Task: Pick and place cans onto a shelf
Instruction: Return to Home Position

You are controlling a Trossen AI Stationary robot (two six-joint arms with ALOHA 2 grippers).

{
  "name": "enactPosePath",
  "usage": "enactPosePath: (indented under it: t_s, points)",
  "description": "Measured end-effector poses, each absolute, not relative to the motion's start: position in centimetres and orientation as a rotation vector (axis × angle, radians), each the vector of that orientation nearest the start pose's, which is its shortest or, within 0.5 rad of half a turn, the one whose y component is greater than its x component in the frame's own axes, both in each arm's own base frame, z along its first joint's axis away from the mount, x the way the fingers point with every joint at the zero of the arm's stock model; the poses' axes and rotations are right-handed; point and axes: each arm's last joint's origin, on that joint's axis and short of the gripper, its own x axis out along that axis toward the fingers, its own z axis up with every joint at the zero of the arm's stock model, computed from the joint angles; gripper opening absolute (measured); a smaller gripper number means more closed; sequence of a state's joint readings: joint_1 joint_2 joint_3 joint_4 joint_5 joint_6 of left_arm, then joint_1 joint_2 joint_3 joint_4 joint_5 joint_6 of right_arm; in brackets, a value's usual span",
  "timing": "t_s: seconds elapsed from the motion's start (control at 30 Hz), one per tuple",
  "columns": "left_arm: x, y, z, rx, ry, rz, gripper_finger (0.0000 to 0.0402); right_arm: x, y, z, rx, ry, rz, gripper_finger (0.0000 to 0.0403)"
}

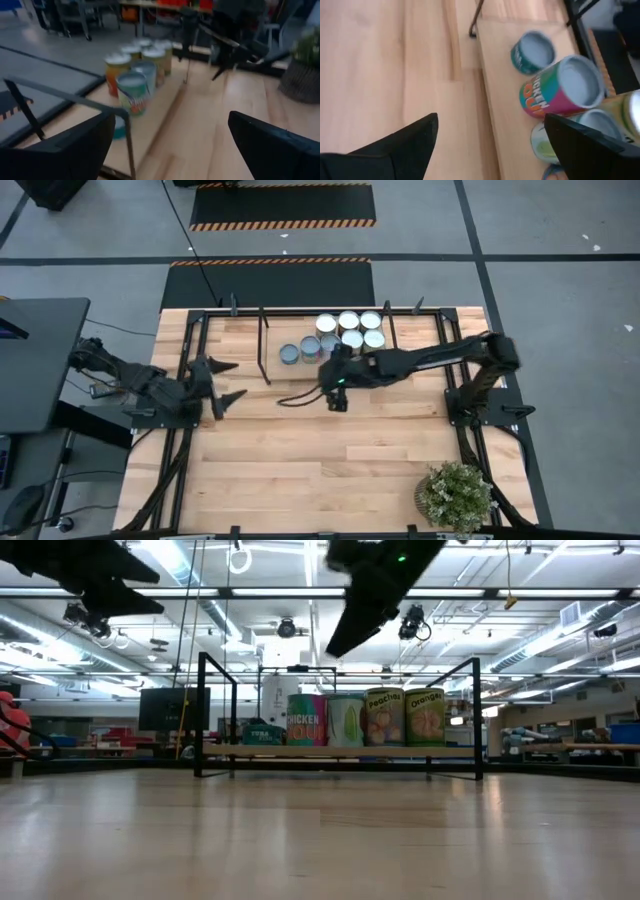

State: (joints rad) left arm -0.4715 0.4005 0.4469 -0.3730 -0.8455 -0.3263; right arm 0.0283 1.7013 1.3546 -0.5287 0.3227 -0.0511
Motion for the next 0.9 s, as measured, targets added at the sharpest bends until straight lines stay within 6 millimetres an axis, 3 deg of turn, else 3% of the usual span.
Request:
enactPosePath:
  t_s: [0.23,0.4,0.77,0.9]
  points:
    - [8.7,-1.1,26.8,-0.110,0.041,0.461,0.0396,31.1,-2.0,29.2,-0.199,0.601,-0.175,0.0373]
    - [7.7,-0.4,27.7,-0.062,-0.037,0.489,0.0396,27.7,-3.7,29.7,-0.181,0.388,-0.139,0.0373]
    - [4.7,0.6,27.1,-0.090,-0.070,0.491,0.0396,21.3,-4.7,29.9,-0.115,0.286,-0.192,0.0373]
    - [4.8,0.6,26.7,-0.110,-0.111,0.487,0.0396,19.5,-5.2,30.2,-0.104,0.258,-0.223,0.0373]
